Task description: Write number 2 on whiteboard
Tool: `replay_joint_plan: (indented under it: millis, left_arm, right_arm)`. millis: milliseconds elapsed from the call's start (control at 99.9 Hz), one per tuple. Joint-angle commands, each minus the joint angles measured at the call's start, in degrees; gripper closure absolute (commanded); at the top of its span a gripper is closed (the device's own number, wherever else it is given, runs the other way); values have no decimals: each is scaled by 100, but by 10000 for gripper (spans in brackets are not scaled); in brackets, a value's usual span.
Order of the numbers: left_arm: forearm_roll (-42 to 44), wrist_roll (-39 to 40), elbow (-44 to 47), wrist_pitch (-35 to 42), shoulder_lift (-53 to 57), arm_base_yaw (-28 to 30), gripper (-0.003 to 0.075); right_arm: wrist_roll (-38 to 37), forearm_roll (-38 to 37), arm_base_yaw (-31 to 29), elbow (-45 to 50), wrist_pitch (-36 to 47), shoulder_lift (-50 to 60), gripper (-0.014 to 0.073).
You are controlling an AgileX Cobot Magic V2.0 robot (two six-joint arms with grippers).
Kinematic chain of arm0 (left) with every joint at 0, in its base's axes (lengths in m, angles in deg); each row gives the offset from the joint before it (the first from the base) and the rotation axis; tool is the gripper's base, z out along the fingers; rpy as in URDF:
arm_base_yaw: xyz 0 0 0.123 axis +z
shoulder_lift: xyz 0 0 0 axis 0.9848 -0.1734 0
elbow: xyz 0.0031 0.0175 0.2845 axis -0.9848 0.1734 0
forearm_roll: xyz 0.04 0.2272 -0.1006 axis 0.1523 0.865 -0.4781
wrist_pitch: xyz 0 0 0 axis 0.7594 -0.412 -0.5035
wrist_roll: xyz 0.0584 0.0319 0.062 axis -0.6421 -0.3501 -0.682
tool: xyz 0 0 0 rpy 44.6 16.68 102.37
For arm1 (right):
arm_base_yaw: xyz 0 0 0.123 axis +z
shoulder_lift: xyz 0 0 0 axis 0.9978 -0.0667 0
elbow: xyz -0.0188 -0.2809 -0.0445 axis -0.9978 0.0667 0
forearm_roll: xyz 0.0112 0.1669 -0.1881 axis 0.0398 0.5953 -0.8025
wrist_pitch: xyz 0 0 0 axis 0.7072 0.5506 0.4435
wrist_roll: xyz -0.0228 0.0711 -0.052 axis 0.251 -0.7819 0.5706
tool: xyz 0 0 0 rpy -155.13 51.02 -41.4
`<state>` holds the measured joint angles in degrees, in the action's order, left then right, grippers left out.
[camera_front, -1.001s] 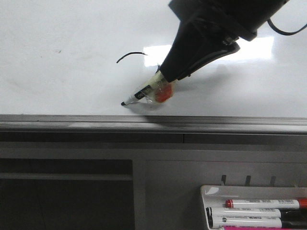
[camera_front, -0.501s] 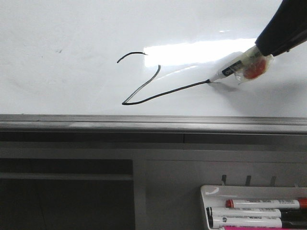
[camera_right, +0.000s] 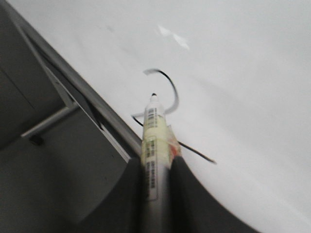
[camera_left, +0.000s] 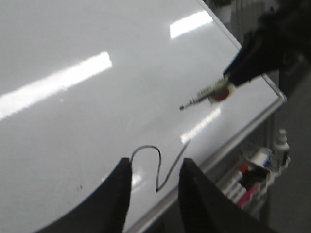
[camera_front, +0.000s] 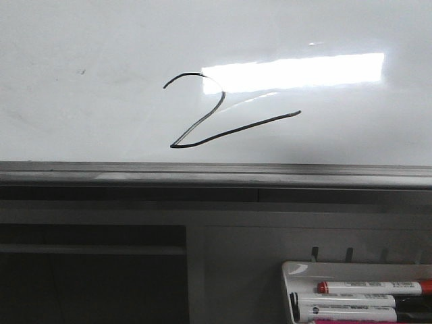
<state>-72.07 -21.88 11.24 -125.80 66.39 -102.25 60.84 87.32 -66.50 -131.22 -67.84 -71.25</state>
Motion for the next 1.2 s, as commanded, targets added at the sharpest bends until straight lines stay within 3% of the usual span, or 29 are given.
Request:
replay_joint_plan:
  millis: [0,190,481,651,1192]
  left_arm:
    - [-40,-19,-319,-121,-506,12,379]
    - [-66,-1310,-1284,-1318,-1708,-19,438]
    - [425,-1646,-2269,-2112,-2968,-1115,440]
    - [931,-1625,-2363,-2047,-3429,-1550,440]
    - [860,-1565,-2363,-1514,-4030,-1551,440]
  right_arm:
    - [726,599,384,-332,30,150,654]
    - [2070,588,1456,-448,94,85,654]
    - [2685,560,2445,-449,738,-292,654]
    - [2751,560,2747,-494,951,-429,654]
    - [2751,560,2803,-494,914,-429,654]
